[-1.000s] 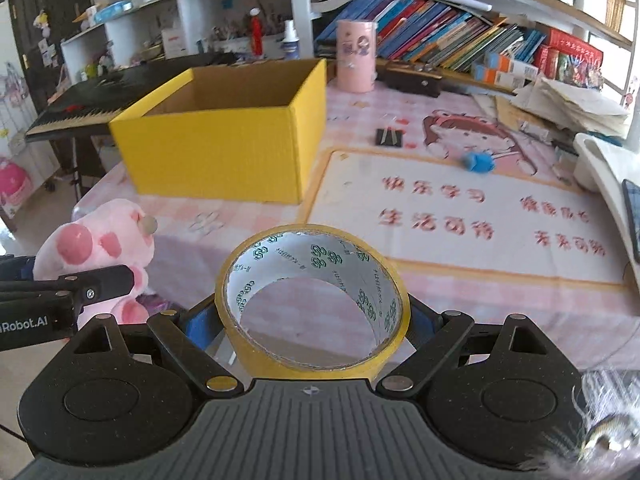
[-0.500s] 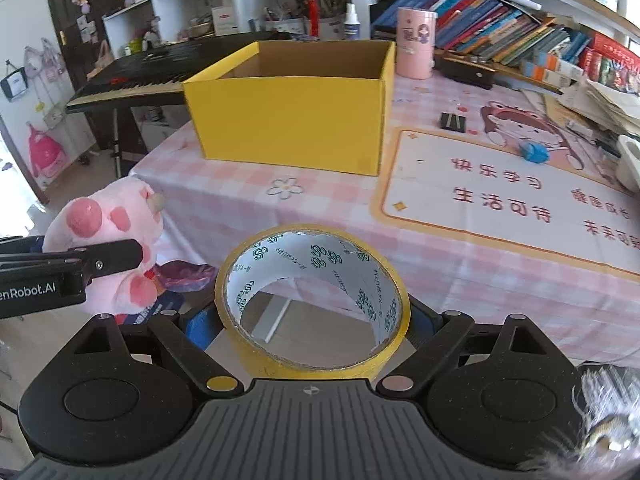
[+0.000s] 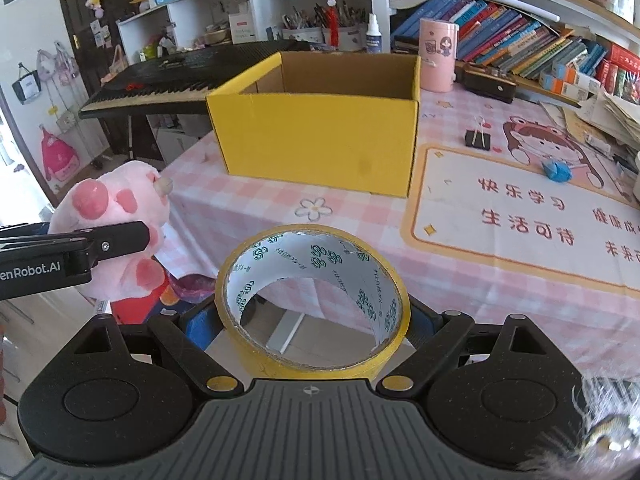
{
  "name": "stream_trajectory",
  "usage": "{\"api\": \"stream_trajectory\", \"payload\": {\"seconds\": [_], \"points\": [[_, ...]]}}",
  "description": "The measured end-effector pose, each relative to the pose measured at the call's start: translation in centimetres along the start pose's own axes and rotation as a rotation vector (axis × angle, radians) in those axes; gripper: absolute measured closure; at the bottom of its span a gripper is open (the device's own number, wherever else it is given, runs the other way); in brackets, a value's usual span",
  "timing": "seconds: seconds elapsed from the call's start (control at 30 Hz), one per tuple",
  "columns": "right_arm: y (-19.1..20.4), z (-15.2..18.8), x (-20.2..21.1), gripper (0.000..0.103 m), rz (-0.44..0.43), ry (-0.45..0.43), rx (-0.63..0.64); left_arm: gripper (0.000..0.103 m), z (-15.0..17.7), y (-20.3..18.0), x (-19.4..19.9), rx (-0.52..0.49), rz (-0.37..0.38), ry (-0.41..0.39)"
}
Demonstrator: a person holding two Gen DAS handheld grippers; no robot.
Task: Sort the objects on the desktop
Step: 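Carry the plush pig and tape roll with both tools over the yellow box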
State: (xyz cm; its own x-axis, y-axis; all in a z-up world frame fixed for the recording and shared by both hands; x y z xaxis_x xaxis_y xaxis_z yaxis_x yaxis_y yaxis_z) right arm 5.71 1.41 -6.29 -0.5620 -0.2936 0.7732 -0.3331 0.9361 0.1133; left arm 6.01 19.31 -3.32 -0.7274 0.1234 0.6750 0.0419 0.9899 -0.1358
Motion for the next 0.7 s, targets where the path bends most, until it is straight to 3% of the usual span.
{"api": "stream_trajectory", "payload": {"seconds": [0.33, 0.7], "points": [[-1.0, -6.3, 1.8, 0.014, -0.007, -0.117, -0.017, 0.039, -5.5, -1.3, -0.6, -0.028, 0.034, -0.104], [-4.5, -15.7, 0.7, 0.014, -0.009, -0.227, 0.004, 0.039, -13.2, -3.3, -5.3, -0.068, 0.007, -0.195]]}}
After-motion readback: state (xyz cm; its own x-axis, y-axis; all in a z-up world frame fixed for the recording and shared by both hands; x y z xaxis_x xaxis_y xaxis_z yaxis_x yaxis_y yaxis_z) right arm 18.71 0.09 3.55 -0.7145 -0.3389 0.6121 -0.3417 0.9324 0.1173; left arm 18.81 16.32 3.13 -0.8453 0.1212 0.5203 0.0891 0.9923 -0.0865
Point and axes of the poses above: each gripper's, at about its wrist camera, not at the fingertips, and x roughly against the way its jaws point, y to its left, z to its underside, the point moved 7 cm from there along -x, roughly the way its jaws point, and after that the axes turned 6 degrees about y, right-handed, at the moved point
